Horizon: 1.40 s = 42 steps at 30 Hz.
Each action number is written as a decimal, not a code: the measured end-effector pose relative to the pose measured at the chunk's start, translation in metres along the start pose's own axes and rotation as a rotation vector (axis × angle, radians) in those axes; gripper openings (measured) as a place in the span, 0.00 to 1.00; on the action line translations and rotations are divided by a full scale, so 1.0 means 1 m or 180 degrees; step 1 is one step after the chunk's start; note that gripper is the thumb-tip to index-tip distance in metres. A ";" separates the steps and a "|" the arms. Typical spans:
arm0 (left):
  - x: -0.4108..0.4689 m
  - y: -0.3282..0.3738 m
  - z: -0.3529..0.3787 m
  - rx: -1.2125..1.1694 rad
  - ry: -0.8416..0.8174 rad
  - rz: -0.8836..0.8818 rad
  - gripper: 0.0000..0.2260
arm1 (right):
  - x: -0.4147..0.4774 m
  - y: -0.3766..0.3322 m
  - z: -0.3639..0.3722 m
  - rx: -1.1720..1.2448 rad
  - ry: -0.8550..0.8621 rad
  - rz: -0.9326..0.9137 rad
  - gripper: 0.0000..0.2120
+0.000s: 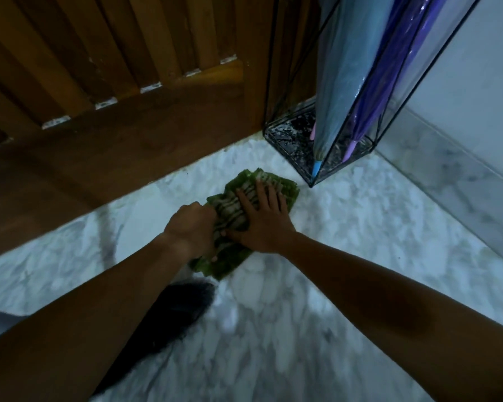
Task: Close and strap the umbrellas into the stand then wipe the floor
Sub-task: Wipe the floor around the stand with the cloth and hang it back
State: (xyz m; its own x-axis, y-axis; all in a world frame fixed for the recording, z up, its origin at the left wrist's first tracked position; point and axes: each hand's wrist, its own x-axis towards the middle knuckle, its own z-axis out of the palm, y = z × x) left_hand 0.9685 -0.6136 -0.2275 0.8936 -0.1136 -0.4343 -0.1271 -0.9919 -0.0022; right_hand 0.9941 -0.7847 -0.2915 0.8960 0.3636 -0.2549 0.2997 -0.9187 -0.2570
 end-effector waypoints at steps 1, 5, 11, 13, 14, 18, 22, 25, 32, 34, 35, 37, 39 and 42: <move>-0.004 0.006 0.001 0.0056 0.0025 0.0039 0.22 | -0.009 0.004 0.000 -0.0021 -0.0046 -0.0025 0.49; -0.019 0.029 0.004 0.0144 0.0025 0.0220 0.21 | -0.035 0.023 -0.002 -0.0063 -0.0217 -0.0122 0.47; -0.034 0.071 0.012 -0.0017 0.0105 0.0543 0.21 | -0.066 0.064 -0.012 -0.0126 -0.0472 -0.0230 0.48; -0.038 0.088 0.013 -0.0160 0.0110 0.0637 0.23 | -0.078 0.080 -0.017 -0.0143 -0.0534 -0.0219 0.49; -0.039 0.096 0.014 -0.0222 0.0095 0.0672 0.23 | -0.083 0.089 -0.019 -0.0161 -0.0562 -0.0202 0.50; -0.037 0.137 0.018 -0.0429 0.0156 0.0829 0.25 | -0.099 0.129 -0.031 -0.0241 -0.0656 0.0020 0.52; -0.024 0.185 0.021 -0.0532 0.0196 0.1033 0.29 | -0.112 0.183 -0.043 -0.0189 -0.0610 0.0405 0.57; -0.009 0.221 0.022 -0.0590 0.0277 0.1223 0.32 | -0.124 0.223 -0.051 -0.0062 -0.0609 0.0678 0.60; 0.020 0.282 0.030 -0.0488 0.0330 0.1534 0.39 | -0.163 0.274 -0.056 0.0174 -0.0531 0.1251 0.57; 0.022 0.286 0.028 -0.0483 0.0278 0.1645 0.40 | -0.175 0.275 -0.050 0.0218 -0.0404 0.1341 0.53; 0.022 0.287 0.027 -0.0472 0.0250 0.1712 0.41 | -0.180 0.274 -0.047 0.0221 -0.0362 0.1385 0.52; 0.020 0.289 0.027 -0.0431 0.0185 0.1826 0.42 | -0.192 0.274 -0.044 0.0206 -0.0341 0.1464 0.51; 0.016 0.293 0.029 -0.0362 0.0145 0.1917 0.42 | -0.203 0.272 -0.043 0.0186 -0.0370 0.1539 0.51; 0.003 0.297 0.034 -0.0234 0.0086 0.2029 0.40 | -0.221 0.264 -0.043 0.0167 -0.0412 0.1667 0.51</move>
State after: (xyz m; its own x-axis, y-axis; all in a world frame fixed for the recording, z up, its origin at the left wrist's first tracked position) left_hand 0.9191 -0.9071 -0.2598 0.6629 -0.6828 -0.3072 -0.6081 -0.7303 0.3111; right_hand 0.8890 -1.1143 -0.2630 0.8725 -0.1217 -0.4732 -0.1957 -0.9744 -0.1102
